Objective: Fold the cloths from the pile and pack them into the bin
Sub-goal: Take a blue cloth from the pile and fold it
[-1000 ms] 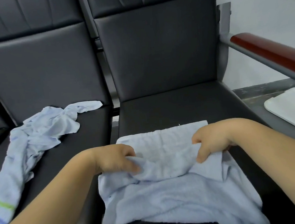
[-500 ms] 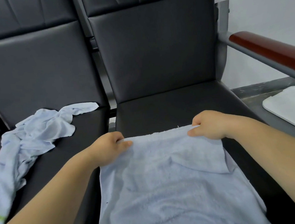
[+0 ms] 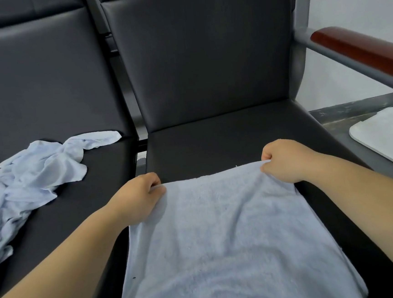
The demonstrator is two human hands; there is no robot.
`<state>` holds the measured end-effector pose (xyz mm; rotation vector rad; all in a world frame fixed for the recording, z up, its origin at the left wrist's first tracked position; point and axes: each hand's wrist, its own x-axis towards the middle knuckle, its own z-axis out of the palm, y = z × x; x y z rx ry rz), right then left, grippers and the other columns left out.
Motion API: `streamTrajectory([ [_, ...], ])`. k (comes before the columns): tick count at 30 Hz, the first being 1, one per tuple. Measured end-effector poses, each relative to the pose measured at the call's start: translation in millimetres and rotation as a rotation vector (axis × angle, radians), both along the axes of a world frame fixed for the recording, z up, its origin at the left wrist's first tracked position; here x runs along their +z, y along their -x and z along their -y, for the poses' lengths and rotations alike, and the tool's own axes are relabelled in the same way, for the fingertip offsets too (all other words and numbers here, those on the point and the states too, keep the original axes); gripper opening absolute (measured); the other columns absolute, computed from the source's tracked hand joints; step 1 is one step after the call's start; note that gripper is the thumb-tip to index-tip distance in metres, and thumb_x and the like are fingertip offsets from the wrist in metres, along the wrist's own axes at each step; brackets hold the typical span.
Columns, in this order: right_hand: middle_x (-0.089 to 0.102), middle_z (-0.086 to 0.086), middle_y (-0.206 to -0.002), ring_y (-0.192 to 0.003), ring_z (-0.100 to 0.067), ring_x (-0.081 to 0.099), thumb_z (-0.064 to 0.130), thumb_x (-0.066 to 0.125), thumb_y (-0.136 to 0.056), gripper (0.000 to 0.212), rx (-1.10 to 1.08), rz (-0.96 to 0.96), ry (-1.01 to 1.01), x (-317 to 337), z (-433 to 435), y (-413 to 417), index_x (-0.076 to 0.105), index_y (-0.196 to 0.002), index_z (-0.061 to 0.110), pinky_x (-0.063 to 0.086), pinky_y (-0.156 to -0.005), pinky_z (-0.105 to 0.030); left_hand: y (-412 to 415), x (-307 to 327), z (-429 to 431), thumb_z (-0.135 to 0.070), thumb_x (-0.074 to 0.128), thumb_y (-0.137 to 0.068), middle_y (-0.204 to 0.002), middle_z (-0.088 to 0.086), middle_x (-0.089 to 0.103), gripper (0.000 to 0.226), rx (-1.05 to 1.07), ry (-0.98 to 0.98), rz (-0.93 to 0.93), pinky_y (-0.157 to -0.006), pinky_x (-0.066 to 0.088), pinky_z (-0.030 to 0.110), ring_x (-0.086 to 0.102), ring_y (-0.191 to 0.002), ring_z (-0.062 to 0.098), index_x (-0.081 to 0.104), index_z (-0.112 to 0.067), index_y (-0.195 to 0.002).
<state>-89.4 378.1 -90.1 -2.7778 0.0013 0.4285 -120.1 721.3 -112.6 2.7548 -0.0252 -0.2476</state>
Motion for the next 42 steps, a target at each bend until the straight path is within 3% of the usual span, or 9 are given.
streamTrajectory([
  [5,0.070,-0.010,-0.100,-0.079,-0.020,0.059,0.011,0.053,-0.095,0.014,-0.030,-0.033,0.022,-2.9,-1.3,-1.3,0.067,-0.098,0.014,0.047,-0.065,-0.032,-0.1,-2.5,-1.0,-0.034,0.049,-0.103,-0.072,0.001,0.060,0.026,-0.004,-0.006,0.022,-0.062,0.046,0.037,0.058,-0.070,0.023,0.050,-0.019,-0.082],
  [9,0.065,-0.012,-0.088,-0.075,-0.021,0.046,0.005,0.051,-0.091,0.028,-0.069,-0.039,0.001,-6.3,-2.0,-1.6,0.069,-0.111,0.000,0.039,-0.064,-0.035,-0.3,-3.6,-0.2,-0.033,0.049,-0.102,-0.073,0.003,0.061,0.026,0.019,-0.011,0.037,-0.064,0.049,0.041,0.060,-0.072,0.026,0.050,-0.018,-0.082],
  [12,0.072,-0.025,-0.106,-0.076,-0.021,0.042,0.004,0.053,-0.090,0.032,-0.092,-0.028,-0.017,-8.3,-2.9,-2.0,0.068,-0.117,-0.003,0.036,-0.065,-0.035,-0.9,-4.9,1.1,-0.034,0.050,-0.102,-0.074,0.003,0.061,0.026,0.037,-0.020,0.040,-0.063,0.047,0.039,0.059,-0.072,0.026,0.049,-0.019,-0.081],
  [17,0.071,-0.018,-0.107,-0.077,-0.020,0.048,0.010,0.056,-0.091,0.023,-0.090,-0.003,-0.027,-7.3,-3.5,-1.2,0.066,-0.111,0.005,0.040,-0.066,-0.036,-5.0,-7.5,0.2,-0.037,0.057,-0.099,-0.095,-0.002,0.056,0.017,0.112,0.005,0.039,-0.064,0.045,0.032,0.060,-0.077,0.019,0.051,-0.021,-0.095],
  [19,0.065,-0.011,-0.091,-0.074,-0.020,0.048,0.016,0.057,-0.092,0.018,-0.082,-0.019,-0.010,-6.2,-4.9,-0.5,0.064,-0.105,0.005,0.040,-0.064,-0.034,-6.4,-8.4,-1.8,-0.041,0.056,-0.099,-0.102,-0.003,0.046,0.022,0.134,-0.006,-0.008,-0.069,0.043,0.031,0.059,-0.081,0.021,0.050,-0.020,-0.093],
  [23,0.058,-0.001,-0.093,-0.071,-0.020,0.048,0.023,0.057,-0.093,0.018,-0.067,-0.048,0.016,-3.0,-6.4,1.0,0.060,-0.095,0.005,0.039,-0.062,-0.033,-7.2,-5.5,-3.9,-0.039,0.055,-0.099,-0.088,-0.001,0.049,0.032,0.084,-0.030,-0.002,-0.062,0.039,0.031,0.048,-0.067,0.019,0.042,-0.017,-0.079],
  [27,0.055,0.000,-0.094,-0.072,-0.019,0.046,0.021,0.055,-0.095,0.013,-0.010,-0.015,0.033,1.7,-3.5,4.3,0.057,-0.092,0.008,0.038,-0.063,-0.034,-2.9,1.6,-5.5,-0.039,0.057,-0.096,-0.068,-0.002,0.049,0.032,0.082,0.007,0.011,-0.058,0.034,0.033,0.039,-0.060,0.016,0.039,-0.018,-0.080],
  [36,0.050,0.000,-0.081,-0.069,-0.016,0.041,0.018,0.054,-0.097,0.015,0.013,0.060,-0.035,8.0,8.7,11.6,0.048,-0.083,0.016,0.036,-0.061,-0.031,17.0,28.4,-16.9,-0.035,0.062,-0.092,-0.075,-0.005,0.061,0.018,0.059,-0.011,0.062,-0.063,0.049,0.037,0.055,-0.067,0.016,0.053,-0.029,-0.078],
  [42,0.062,-0.001,-0.087,-0.074,-0.018,0.055,0.018,0.057,-0.096,0.007,-0.049,0.110,-0.036,12.9,14.0,22.0,0.057,-0.090,0.021,0.049,-0.066,-0.035,31.0,44.4,-24.3,-0.030,0.057,-0.093,-0.080,-0.006,0.064,0.014,0.146,-0.097,0.082,-0.063,0.049,0.034,0.061,-0.073,0.016,0.058,-0.028,-0.079],
])
